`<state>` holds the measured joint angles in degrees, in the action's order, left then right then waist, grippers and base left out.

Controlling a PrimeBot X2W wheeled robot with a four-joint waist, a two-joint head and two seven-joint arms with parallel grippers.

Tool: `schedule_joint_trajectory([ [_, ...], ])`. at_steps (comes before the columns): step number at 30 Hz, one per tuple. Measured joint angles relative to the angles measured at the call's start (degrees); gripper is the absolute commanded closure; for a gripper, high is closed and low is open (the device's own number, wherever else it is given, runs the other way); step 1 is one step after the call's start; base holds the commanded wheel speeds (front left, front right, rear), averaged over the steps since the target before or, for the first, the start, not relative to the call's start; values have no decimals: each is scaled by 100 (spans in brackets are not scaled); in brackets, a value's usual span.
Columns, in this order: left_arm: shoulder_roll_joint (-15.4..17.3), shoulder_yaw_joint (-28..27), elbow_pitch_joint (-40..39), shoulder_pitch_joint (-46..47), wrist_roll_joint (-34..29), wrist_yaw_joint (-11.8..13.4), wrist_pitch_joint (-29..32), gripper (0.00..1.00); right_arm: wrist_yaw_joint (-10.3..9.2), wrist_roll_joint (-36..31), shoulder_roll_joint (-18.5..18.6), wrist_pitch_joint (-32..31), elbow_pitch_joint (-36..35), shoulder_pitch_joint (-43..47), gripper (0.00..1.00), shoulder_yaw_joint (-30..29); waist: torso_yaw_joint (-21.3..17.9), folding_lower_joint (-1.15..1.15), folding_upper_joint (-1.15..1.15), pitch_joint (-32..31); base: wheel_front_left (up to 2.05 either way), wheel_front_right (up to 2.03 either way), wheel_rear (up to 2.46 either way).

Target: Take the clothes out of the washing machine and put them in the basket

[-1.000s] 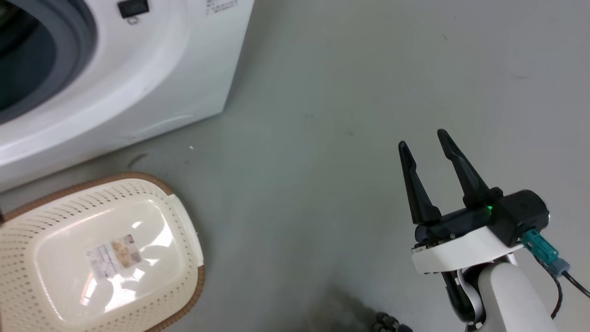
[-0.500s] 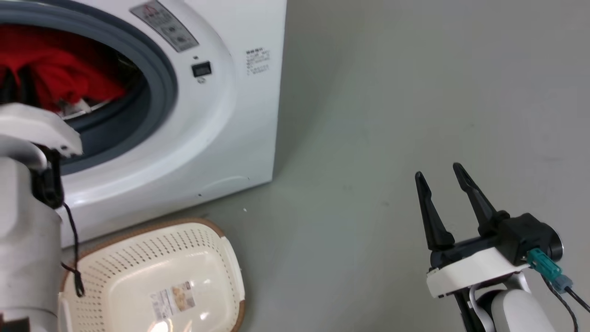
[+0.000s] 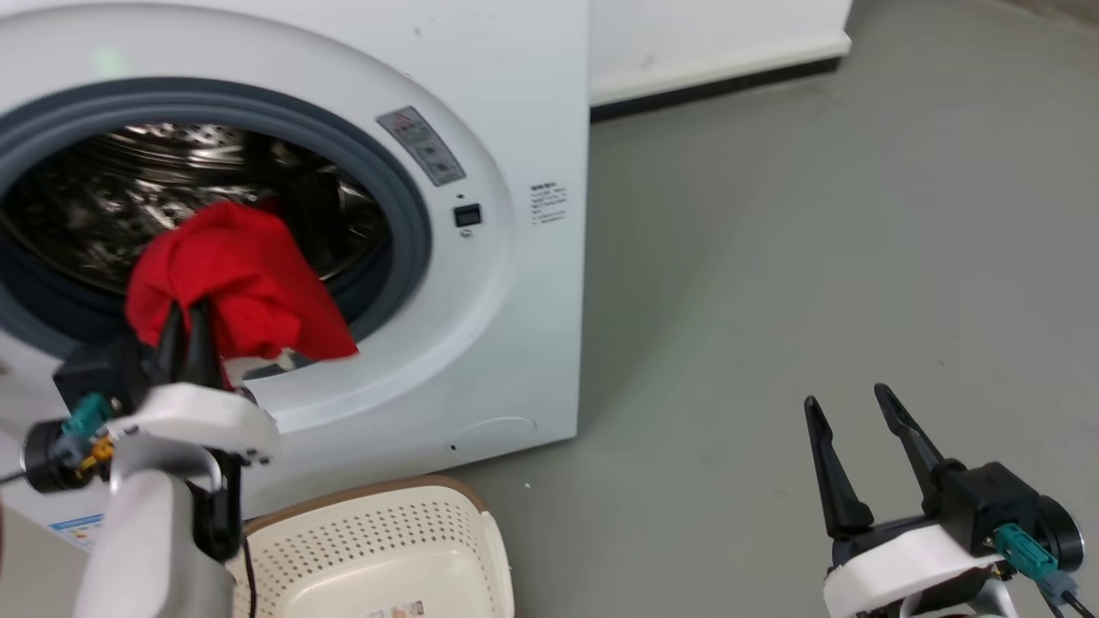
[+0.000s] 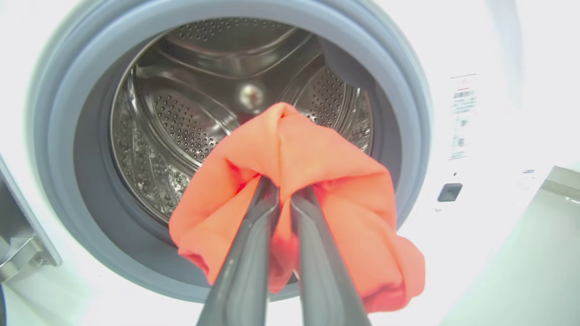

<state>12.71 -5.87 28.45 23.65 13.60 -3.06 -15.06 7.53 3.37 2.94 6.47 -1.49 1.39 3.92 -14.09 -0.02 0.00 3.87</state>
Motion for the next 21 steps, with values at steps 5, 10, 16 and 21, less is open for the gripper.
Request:
schedule_joint_trajectory([
  [5,-307,-1,-503,-820,-68,1,-1,100,0,-84,-2,-155,-148,252,0,-93,283,0,0,-325,0,0,0],
  [10,-542,141,-825,-1543,-91,-31,-1,100,-1,-87,-1,-267,-275,443,0,-163,597,1,0,-531,0,0,0],
  [16,-726,394,-1000,-2348,-132,4,86,100,0,-87,-1,-332,-378,572,0,-171,871,1,0,-648,0,0,0],
  [21,-808,587,-783,-2750,-124,65,221,100,-1,-87,-1,-344,-430,579,0,-167,954,2,0,-558,0,0,0],
])
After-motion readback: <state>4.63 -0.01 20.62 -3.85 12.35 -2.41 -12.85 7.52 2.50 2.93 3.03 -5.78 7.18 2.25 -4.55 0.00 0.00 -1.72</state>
